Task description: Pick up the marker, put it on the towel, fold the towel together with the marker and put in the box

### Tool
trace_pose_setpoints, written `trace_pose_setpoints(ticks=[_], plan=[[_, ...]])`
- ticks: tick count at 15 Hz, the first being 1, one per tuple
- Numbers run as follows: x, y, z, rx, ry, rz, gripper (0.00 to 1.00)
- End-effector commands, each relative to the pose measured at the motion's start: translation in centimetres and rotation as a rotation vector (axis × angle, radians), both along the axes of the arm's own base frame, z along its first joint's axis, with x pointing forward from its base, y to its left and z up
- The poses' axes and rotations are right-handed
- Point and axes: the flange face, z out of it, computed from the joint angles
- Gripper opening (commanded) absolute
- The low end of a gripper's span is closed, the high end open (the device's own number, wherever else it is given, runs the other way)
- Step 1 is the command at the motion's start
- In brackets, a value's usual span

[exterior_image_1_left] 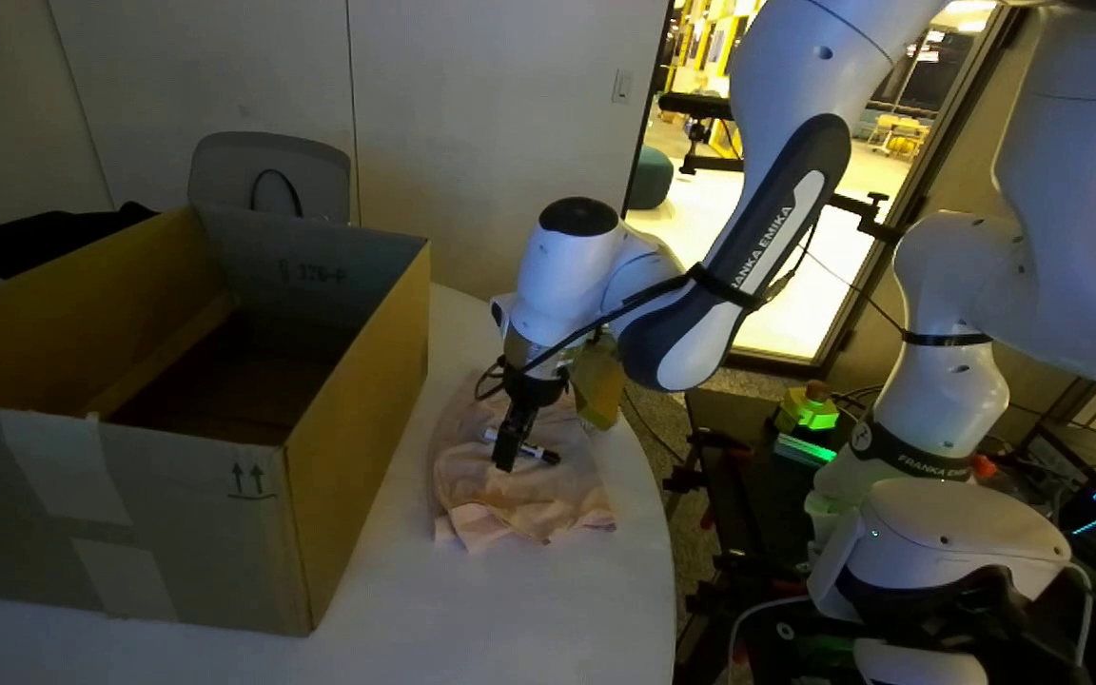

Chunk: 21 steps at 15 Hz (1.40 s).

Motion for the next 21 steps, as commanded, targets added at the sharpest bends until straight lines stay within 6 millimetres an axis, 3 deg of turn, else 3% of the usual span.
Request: trace_pose_setpoints(ticks=[1, 4, 7, 17, 18, 19, 21], plan=[[-0.5, 3.8, 0.1, 0.091, -0.025, 0.035, 1.00], [-0.6, 6.6, -1.7, 0.157, 0.005, 0.033, 1.00], [-0.5, 7.7, -3.6, 0.194, 0.044, 0.027, 1.00], [1.6, 5.5, -7.6, 0.200, 0.100, -0.005, 1.00], [1.6, 5.4, -7.9, 0.203, 0.110, -0.004, 0.75], [1.6, 5.3, -8.2, 0.202, 0.116, -0.002, 0.74], [1.6, 5.3, -8.0, 0.201, 0.118, 0.004, 0.59]])
